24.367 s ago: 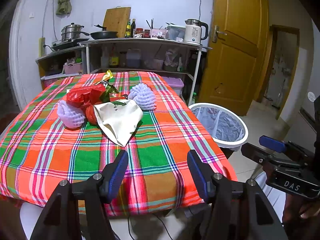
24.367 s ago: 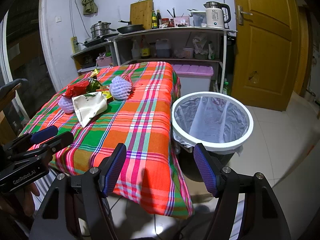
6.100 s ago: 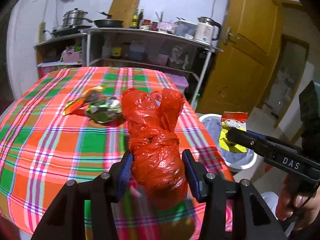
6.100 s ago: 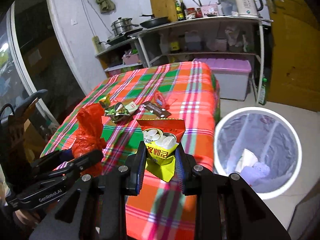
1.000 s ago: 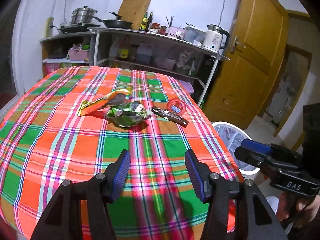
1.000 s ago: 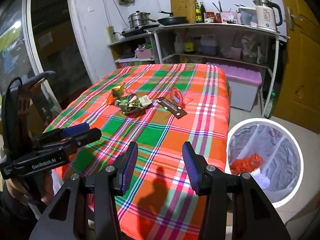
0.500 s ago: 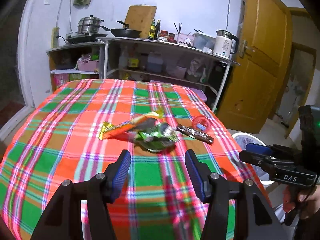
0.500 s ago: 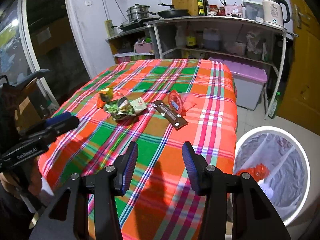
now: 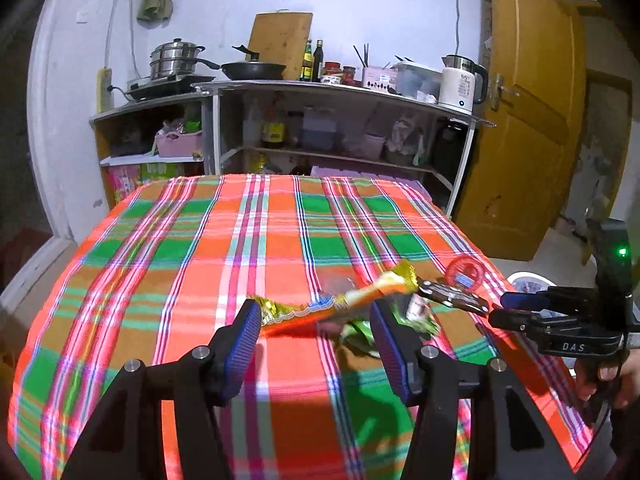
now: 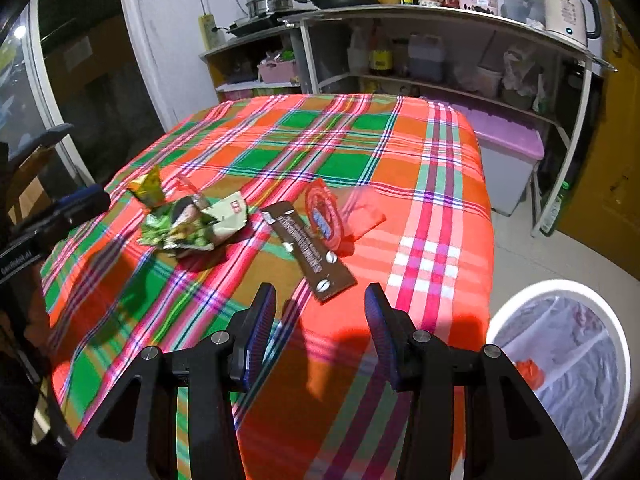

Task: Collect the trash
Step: 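Grasp the gold ice-cream wrapper with the left gripper while the right grasps a brown chocolate wrapper, then lift the gold wrapper and brown wrapper off the table with both grippers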

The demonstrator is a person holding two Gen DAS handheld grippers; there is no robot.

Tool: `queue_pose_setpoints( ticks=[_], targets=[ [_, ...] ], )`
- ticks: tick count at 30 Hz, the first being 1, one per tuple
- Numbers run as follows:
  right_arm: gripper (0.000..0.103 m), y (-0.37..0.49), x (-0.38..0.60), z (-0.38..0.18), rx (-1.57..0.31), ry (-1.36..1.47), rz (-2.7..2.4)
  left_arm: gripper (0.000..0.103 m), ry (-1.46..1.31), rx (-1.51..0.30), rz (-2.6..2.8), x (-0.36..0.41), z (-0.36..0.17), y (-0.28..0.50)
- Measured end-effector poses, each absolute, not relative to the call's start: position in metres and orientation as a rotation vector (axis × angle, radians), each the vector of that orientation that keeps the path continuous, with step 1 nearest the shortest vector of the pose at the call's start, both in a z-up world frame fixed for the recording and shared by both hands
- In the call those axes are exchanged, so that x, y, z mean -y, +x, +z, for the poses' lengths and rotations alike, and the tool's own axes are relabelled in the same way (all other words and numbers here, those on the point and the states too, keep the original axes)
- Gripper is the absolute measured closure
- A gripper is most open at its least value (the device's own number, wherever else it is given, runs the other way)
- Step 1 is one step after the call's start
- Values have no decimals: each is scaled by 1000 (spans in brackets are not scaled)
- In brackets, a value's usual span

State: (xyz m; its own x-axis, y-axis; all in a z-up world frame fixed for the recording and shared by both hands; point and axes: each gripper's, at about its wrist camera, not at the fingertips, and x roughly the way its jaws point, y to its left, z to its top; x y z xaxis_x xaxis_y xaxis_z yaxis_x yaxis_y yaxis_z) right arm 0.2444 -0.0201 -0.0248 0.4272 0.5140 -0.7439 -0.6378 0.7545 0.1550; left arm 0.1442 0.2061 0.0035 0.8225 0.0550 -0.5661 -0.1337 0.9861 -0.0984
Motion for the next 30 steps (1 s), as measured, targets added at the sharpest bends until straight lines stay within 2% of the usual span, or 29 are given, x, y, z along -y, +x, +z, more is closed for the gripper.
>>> queue_pose_setpoints(
  ticks=[9, 11, 13, 30],
  targets=[
    [56, 260, 7, -32, -910, -143, 769, 47, -134, -664, -33, -219, -8, 187],
    [67, 258, 5, -31, -909, -153, 784, 47, -128, -697, -59, -215, -14, 192],
    [74, 255, 4, -31, -910, -160, 786, 47, -119, -715, -81, -210, -19, 191],
    [75, 216, 37, -28, -920, -54, 773, 47, -91, -768, -40, -181, -28, 147]
  ],
)
